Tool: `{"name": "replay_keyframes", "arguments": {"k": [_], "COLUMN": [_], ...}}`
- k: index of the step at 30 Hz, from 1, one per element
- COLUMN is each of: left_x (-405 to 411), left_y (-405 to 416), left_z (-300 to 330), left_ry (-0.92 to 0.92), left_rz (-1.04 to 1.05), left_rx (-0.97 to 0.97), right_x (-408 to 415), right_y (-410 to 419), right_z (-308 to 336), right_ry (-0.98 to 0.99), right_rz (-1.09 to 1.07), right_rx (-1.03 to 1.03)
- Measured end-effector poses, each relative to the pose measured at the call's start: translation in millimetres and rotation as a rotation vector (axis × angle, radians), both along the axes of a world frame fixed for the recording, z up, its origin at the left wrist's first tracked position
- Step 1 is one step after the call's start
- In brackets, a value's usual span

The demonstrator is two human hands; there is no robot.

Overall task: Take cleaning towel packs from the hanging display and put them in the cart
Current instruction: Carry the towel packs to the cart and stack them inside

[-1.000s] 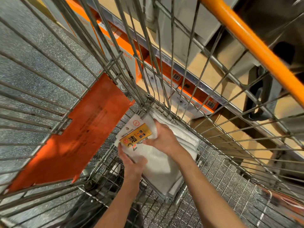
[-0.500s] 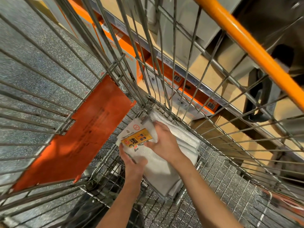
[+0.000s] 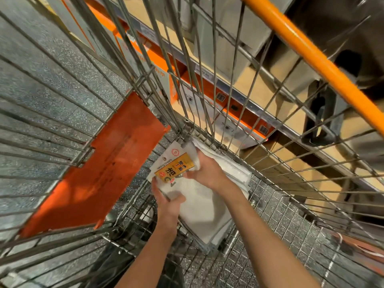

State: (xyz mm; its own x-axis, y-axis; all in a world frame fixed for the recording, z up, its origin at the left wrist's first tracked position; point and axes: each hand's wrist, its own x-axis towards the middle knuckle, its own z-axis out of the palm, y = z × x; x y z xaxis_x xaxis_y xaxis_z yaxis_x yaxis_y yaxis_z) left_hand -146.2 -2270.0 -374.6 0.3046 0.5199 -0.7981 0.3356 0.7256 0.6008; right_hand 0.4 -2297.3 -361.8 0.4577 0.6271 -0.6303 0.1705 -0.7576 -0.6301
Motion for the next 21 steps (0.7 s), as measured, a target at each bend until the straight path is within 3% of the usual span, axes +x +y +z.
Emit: {"name": "replay_keyframes", "arguments": {"k": [8, 13, 21], "left_x": [0, 0, 0], "left_y": [-1, -1, -3], "left_z": [-2, -4, 2], "left_ry": [0.029, 0.057, 0.111], "left_rz": [-0.024, -0.016, 0.039], "left_rx": [0.008, -0.004, -0.005], "right_x": [4, -1, -21], "right_y": [4, 12, 0], "right_z": [-8, -12, 7], "right_ry": [0.098, -0.084, -0.168], "right_rz": [-0.051, 0.115, 0.121], "right_rx": [-0.013, -0.044, 0.012]}}
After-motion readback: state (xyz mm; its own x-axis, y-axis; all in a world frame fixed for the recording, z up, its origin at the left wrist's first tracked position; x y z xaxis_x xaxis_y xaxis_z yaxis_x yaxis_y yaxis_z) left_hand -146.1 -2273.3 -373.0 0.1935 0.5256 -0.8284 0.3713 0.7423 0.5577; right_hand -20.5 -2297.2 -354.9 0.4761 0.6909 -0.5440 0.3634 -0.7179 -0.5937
